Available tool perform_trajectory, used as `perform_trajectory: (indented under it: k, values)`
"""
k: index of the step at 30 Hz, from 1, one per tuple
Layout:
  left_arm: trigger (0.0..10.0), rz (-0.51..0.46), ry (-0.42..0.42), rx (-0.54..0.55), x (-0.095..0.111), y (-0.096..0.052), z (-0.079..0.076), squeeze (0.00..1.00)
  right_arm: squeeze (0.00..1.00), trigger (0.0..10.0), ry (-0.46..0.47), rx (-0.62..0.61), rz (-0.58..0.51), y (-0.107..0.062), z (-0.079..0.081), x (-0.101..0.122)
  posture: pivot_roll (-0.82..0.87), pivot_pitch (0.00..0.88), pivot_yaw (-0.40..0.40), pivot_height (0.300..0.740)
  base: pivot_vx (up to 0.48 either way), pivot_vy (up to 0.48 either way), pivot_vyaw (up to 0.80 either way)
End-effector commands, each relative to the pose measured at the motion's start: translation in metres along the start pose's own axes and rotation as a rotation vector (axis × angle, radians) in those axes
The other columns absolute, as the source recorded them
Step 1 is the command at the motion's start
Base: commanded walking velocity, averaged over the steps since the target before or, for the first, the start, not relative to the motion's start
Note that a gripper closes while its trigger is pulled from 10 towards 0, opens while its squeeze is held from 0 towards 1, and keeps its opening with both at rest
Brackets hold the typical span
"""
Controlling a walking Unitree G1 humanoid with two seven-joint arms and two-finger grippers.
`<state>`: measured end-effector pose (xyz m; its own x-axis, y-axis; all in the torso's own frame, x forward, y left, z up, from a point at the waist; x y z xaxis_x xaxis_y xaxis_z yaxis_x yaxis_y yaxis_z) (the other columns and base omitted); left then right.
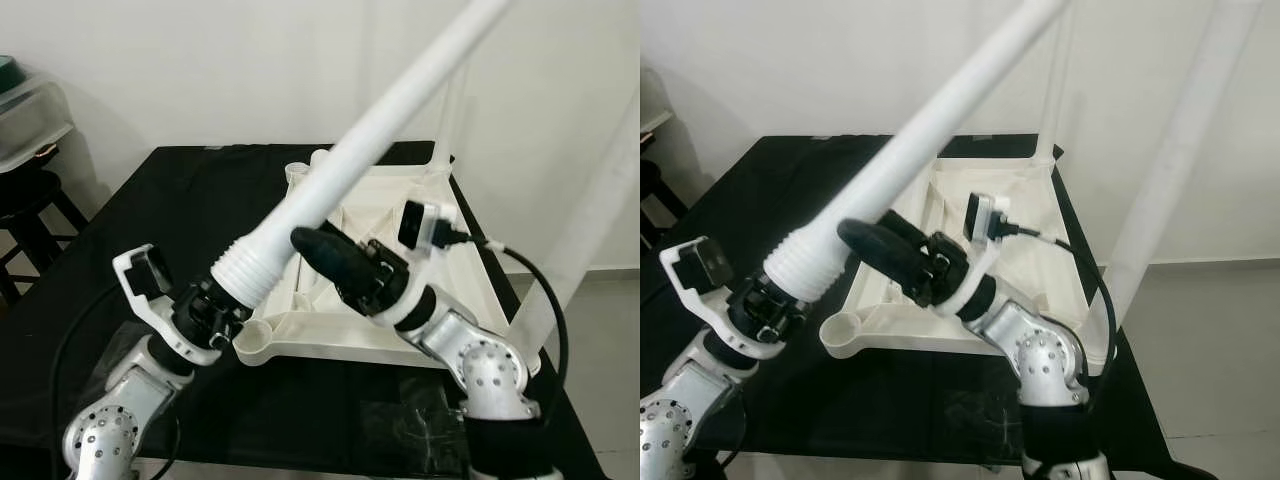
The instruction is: Building children table
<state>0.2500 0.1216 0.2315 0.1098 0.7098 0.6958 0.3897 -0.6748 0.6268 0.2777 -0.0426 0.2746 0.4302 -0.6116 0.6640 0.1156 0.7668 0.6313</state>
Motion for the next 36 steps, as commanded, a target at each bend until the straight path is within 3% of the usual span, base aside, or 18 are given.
perform_trajectory:
  k: [1, 19, 20, 21, 22, 36]
  values:
    - [0.0, 0.017, -0.006, -0.044, 0.000, 0.000, -0.007, 0.00, 0.00, 10.0, 0.018, 0.025, -0.016, 0.004, 0.001, 0.001, -0.04, 0.030, 0.007, 0.740, 0.000, 0.000, 0.00]
    - [0.0, 0.043, -0.046, -0.062, -0.010, -0.004, -0.009, 0.00, 0.00, 10.0, 0.071, 0.111, -0.083, 0.013, 0.011, 0.013, -0.05, 0.027, 0.005, 0.740, 0.000, 0.000, 0.00]
    - [0.0, 0.045, -0.048, -0.062, -0.011, -0.005, -0.009, 0.00, 0.00, 1.1, 0.079, 0.122, -0.089, 0.013, 0.013, 0.014, -0.05, 0.026, 0.004, 0.740, 0.000, 0.000, 0.00]
    - [0.0, 0.045, -0.048, -0.062, -0.011, -0.005, -0.009, 0.00, 0.00, 1.1, 0.079, 0.122, -0.089, 0.013, 0.013, 0.014, -0.05, 0.026, 0.004, 0.740, 0.000, 0.000, 0.00]
    - [0.0, 0.046, -0.050, -0.062, -0.011, -0.005, -0.009, 0.00, 0.00, 0.0, 0.087, 0.129, -0.092, 0.012, 0.014, 0.014, -0.05, 0.026, 0.004, 0.740, 0.000, 0.000, 0.00]
    - [0.0, 0.056, -0.058, -0.074, -0.014, -0.008, -0.010, 0.00, 0.00, 0.0, 0.112, 0.115, -0.047, 0.011, 0.013, 0.006, -0.06, 0.021, 0.003, 0.740, 0.000, 0.000, 0.00]
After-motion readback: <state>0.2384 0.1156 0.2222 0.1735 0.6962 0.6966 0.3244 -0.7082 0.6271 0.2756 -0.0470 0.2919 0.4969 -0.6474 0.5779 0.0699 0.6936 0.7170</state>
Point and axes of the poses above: a point about 5 cm out from each wrist's last joint towards the gripper, its own y axis pointing out of the wrist towards the gripper, its own x axis along the axis of the wrist's last joint, z = x × y, the point moved 3 cm from there along y, pointing out of the wrist towards the gripper, and after that the axes turned 7 degrees about y, right-handed, at the moved point
